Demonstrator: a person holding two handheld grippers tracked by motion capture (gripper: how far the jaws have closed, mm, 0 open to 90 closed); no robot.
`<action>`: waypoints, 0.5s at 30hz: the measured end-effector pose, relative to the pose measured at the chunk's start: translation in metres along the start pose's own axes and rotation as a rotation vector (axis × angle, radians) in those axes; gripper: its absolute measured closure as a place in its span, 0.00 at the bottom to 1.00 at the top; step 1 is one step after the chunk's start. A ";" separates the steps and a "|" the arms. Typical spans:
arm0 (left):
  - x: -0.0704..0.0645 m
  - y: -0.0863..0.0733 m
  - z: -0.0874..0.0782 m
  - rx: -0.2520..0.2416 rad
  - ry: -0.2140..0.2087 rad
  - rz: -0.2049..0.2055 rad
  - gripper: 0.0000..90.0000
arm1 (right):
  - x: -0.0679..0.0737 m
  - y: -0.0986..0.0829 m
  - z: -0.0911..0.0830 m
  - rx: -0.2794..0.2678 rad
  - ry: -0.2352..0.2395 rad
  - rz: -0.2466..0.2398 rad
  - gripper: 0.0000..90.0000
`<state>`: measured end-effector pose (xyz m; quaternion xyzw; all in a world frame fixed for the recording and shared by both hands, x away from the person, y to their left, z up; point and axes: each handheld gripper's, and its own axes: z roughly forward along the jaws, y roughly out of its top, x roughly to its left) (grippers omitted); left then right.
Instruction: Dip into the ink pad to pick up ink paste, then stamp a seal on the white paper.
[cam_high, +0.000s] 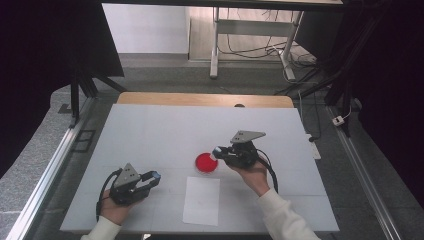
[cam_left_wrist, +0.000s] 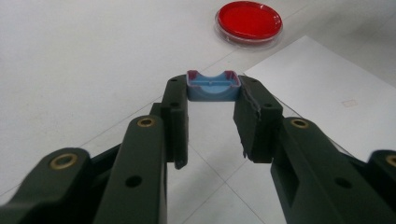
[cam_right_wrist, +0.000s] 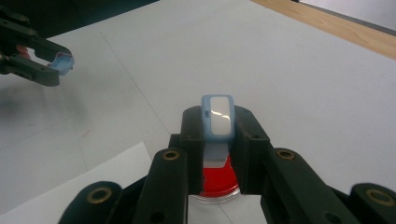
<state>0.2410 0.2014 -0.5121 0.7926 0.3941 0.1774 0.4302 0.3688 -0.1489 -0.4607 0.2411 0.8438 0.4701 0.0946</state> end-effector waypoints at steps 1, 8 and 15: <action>0.000 0.000 0.000 0.000 0.000 0.000 0.73 | 0.001 0.000 -0.001 0.002 -0.002 -0.004 0.83; 0.000 0.000 0.000 0.000 0.001 0.000 0.73 | 0.003 0.000 -0.008 -0.015 0.013 -0.005 0.83; 0.000 0.000 0.001 0.002 0.000 0.000 0.73 | 0.006 -0.004 -0.017 -0.017 0.021 -0.009 0.83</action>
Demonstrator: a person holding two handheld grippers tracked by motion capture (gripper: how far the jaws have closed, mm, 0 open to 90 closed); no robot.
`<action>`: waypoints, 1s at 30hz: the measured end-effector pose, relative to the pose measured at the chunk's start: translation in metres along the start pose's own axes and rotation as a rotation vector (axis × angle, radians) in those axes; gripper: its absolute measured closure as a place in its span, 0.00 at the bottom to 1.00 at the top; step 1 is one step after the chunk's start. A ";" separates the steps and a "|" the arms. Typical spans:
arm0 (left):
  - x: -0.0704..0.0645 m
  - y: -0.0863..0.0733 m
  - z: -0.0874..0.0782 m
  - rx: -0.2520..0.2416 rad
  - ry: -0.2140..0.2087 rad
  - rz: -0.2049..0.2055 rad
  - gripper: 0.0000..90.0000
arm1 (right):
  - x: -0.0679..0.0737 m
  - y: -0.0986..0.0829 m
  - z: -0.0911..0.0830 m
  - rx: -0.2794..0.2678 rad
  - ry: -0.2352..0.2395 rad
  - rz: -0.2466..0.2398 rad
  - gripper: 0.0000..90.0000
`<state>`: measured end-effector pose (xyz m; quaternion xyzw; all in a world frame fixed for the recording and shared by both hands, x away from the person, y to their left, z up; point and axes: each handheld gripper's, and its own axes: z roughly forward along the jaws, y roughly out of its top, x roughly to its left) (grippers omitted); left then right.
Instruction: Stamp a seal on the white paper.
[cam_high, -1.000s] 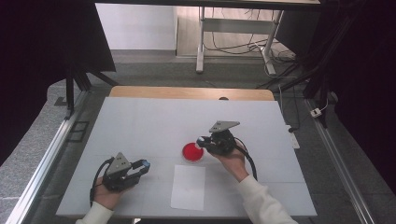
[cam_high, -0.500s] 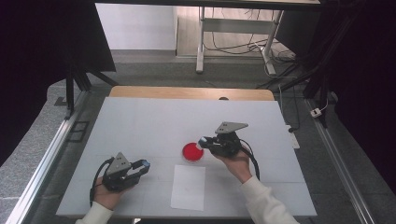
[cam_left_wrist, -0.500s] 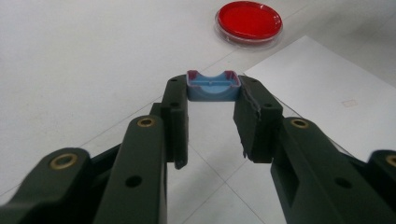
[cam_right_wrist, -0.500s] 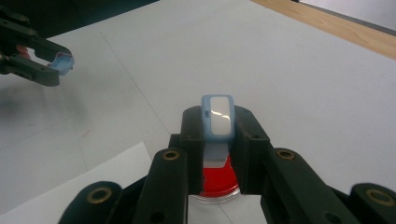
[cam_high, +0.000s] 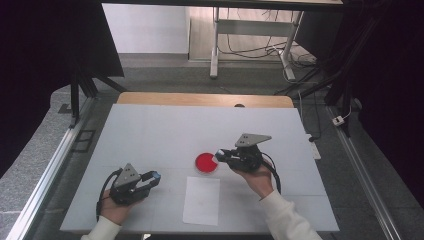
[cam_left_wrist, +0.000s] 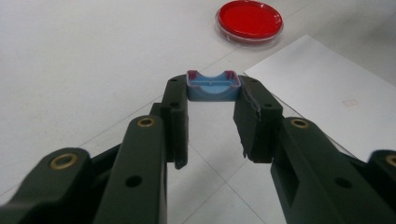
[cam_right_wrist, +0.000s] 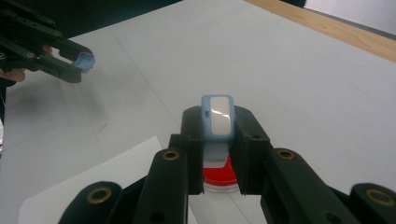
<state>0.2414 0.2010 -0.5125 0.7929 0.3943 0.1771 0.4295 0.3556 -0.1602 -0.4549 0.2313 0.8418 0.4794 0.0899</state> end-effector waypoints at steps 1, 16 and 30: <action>0.000 0.000 0.000 0.000 0.000 0.000 0.73 | 0.000 0.000 -0.001 0.000 -0.002 -0.001 0.83; 0.000 0.000 0.000 0.002 -0.002 0.002 0.73 | 0.009 -0.006 -0.005 0.016 -0.002 -0.035 0.83; 0.000 -0.001 0.000 0.005 0.000 0.005 0.73 | 0.023 -0.012 -0.009 0.028 0.028 -0.067 0.83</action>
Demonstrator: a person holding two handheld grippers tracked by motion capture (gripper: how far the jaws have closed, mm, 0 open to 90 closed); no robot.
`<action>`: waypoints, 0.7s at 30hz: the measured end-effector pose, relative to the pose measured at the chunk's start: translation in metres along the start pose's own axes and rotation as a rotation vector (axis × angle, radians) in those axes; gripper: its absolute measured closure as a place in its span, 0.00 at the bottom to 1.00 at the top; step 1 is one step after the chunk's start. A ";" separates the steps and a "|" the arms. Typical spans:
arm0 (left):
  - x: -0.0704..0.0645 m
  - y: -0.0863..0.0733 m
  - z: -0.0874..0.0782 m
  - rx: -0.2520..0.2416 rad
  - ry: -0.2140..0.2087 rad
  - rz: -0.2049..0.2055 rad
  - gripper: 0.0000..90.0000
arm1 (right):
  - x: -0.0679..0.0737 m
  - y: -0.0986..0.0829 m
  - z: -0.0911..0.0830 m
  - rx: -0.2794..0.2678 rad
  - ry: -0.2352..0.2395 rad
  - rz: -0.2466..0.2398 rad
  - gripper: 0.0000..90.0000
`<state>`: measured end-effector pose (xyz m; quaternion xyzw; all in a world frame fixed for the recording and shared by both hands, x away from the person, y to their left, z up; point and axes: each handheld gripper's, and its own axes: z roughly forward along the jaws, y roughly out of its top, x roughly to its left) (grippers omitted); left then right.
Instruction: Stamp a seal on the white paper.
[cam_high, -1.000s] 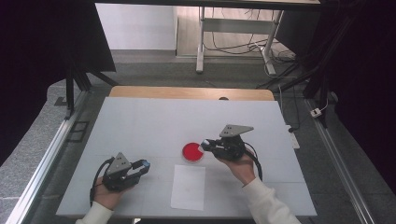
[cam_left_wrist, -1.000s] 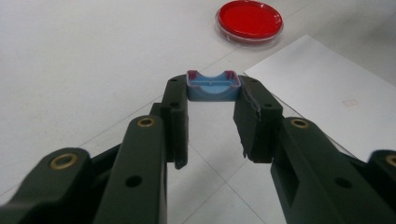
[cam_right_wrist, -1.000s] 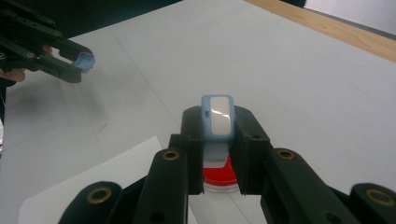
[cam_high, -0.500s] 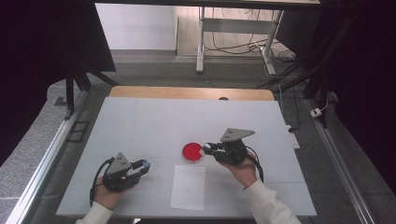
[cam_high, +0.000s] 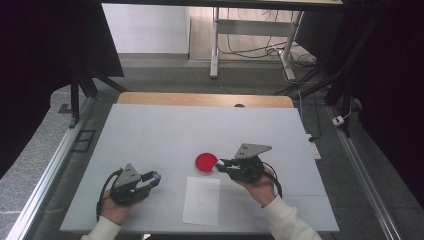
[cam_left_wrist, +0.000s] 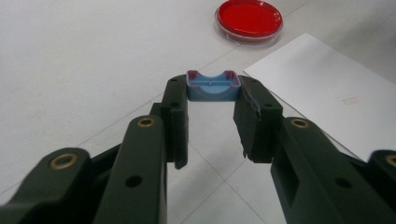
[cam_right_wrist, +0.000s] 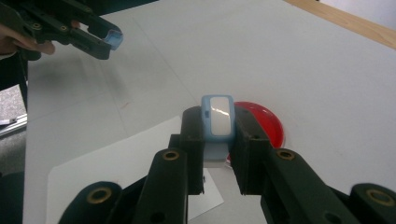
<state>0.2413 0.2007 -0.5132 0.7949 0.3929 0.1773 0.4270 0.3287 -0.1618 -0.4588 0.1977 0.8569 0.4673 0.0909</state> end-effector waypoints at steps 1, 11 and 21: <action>0.000 0.000 0.000 0.000 0.000 0.001 0.73 | 0.002 0.000 0.000 -0.001 0.005 0.001 0.83; 0.000 0.000 0.000 0.001 -0.002 0.002 0.73 | 0.014 -0.003 0.001 0.012 0.030 -0.021 0.83; 0.000 0.000 0.000 0.003 -0.006 0.002 0.73 | 0.024 -0.003 0.003 0.015 0.069 -0.033 0.83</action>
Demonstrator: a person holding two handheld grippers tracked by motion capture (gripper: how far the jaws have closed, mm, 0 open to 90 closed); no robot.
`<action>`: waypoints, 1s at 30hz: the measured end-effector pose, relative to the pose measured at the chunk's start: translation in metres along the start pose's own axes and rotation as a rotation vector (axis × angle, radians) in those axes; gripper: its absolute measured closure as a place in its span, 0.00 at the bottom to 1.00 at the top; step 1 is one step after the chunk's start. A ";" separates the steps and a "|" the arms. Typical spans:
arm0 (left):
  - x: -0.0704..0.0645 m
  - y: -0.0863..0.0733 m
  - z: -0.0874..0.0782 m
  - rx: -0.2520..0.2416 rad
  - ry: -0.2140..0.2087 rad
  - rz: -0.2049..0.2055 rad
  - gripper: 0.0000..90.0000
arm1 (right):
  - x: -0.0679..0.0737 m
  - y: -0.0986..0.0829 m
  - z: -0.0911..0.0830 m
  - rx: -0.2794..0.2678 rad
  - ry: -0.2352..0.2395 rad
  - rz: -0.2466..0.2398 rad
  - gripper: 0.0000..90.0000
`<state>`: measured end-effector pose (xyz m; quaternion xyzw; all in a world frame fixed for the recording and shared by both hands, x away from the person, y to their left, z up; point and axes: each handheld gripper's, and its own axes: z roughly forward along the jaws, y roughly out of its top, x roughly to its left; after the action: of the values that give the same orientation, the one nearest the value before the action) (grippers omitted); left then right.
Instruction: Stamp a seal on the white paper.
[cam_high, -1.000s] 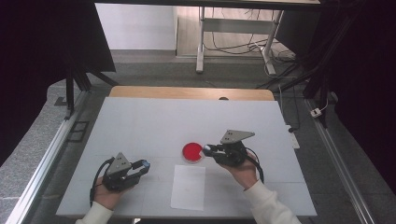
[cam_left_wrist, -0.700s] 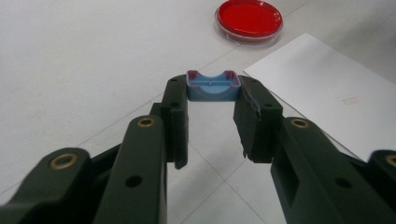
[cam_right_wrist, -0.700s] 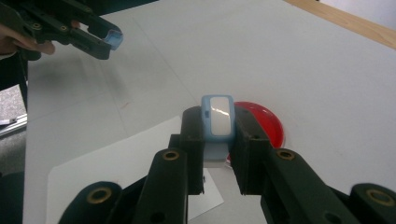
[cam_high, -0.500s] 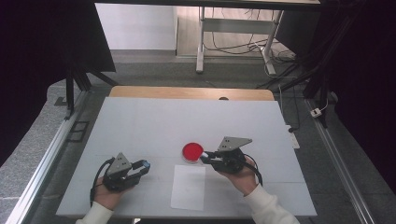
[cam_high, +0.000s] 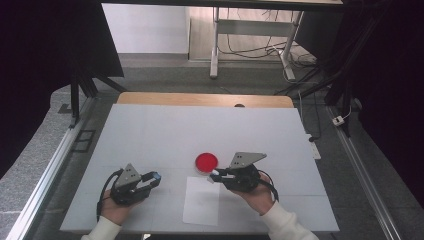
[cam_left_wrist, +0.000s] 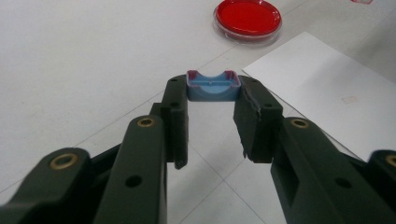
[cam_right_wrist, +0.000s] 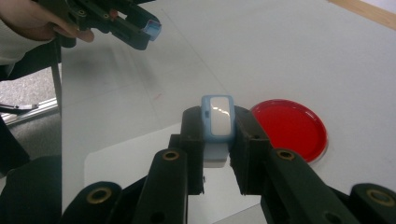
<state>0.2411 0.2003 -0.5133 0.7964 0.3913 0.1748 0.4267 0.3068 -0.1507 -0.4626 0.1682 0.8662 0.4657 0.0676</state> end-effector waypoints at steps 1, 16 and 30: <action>0.000 0.000 0.000 0.000 0.000 0.000 0.73 | 0.001 0.000 0.000 0.005 0.006 -0.002 0.83; 0.000 0.000 0.001 0.001 -0.001 -0.003 0.73 | 0.015 -0.005 0.014 0.060 0.070 -0.031 0.83; -0.001 0.000 0.001 0.003 -0.004 -0.002 0.73 | 0.021 -0.009 0.030 0.123 0.069 -0.101 0.83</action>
<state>0.2415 0.1990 -0.5143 0.7970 0.3917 0.1722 0.4263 0.2938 -0.1245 -0.4863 0.1120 0.9023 0.4133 0.0507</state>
